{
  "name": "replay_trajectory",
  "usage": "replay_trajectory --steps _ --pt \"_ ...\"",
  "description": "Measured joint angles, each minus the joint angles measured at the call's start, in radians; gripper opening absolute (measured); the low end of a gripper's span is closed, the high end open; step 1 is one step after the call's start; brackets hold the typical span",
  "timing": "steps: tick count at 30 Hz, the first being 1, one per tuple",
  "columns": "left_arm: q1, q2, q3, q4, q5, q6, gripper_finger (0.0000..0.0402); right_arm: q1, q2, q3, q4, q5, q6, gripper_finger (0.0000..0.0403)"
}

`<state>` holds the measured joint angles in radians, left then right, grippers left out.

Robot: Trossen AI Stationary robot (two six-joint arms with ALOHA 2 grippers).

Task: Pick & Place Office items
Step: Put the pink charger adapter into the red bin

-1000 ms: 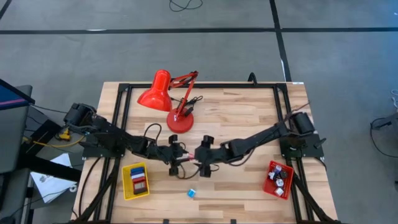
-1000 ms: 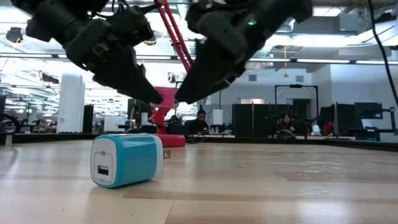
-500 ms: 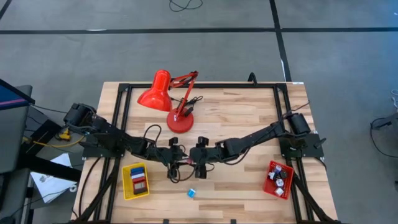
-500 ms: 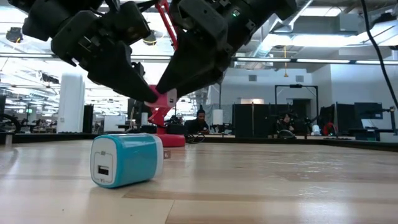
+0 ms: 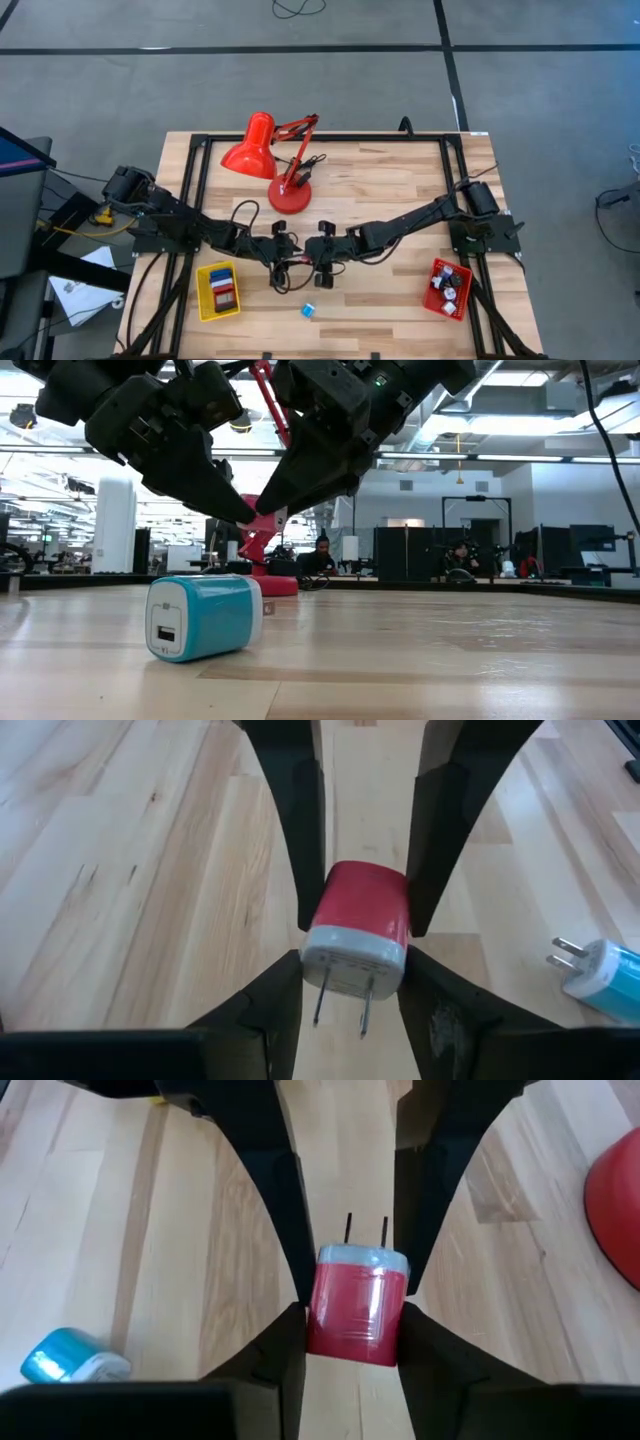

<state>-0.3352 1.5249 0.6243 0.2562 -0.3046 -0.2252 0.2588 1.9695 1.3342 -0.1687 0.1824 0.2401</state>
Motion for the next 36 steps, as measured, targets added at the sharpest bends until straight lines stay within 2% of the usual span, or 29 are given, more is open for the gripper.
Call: replay_trajectory --steps 10,17,22,28,33,36 --pt "0.0 0.0 0.0 0.006 0.006 0.003 0.0152 0.001 0.0 0.0 0.001 -0.001 0.019 0.0131" --pt "0.0 0.0 0.0 0.012 0.005 0.004 0.0173 0.002 0.0 0.0 -0.006 -0.001 0.02 0.0116" --pt "-0.001 -0.008 0.001 -0.013 0.005 0.039 0.0202 0.003 0.0 0.0 -0.063 0.0 0.025 0.0119" --pt "-0.012 -0.104 0.0 -0.104 0.0 0.062 0.0244 0.014 -0.009 0.0 -0.14 -0.001 0.049 0.0118" --pt "-0.02 -0.15 -0.084 0.075 0.0 0.063 0.0267 0.036 -0.031 -0.041 -0.132 0.011 0.05 0.0118" --pt "-0.02 -0.165 -0.159 0.21 0.001 0.056 0.0275 0.051 -0.059 -0.09 -0.109 0.067 0.073 0.0118"
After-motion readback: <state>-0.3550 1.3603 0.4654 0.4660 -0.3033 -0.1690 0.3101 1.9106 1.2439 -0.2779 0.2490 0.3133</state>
